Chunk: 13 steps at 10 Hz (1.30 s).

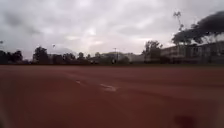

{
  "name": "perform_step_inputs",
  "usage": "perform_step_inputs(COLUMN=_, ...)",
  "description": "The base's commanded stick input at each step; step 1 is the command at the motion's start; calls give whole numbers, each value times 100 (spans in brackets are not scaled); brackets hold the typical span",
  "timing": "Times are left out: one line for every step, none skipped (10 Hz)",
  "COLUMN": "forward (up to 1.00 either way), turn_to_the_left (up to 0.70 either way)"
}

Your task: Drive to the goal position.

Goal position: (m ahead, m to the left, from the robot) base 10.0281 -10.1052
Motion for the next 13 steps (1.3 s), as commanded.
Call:
perform_step_inputs(forward=70, turn_to_the_left=-34)
perform_step_inputs(forward=70, turn_to_the_left=-34)
perform_step_inputs(forward=70, turn_to_the_left=-34)
perform_step_inputs(forward=70, turn_to_the_left=-34)
perform_step_inputs(forward=70, turn_to_the_left=-34)
perform_step_inputs(forward=70, turn_to_the_left=-34)
perform_step_inputs(forward=70, turn_to_the_left=-34)
perform_step_inputs(forward=70, turn_to_the_left=-34)
perform_step_inputs(forward=70, turn_to_the_left=-34)
perform_step_inputs(forward=70, turn_to_the_left=-34)
perform_step_inputs(forward=70, turn_to_the_left=-34)
perform_step_inputs(forward=70, turn_to_the_left=-34)
perform_step_inputs(forward=70, turn_to_the_left=-34)
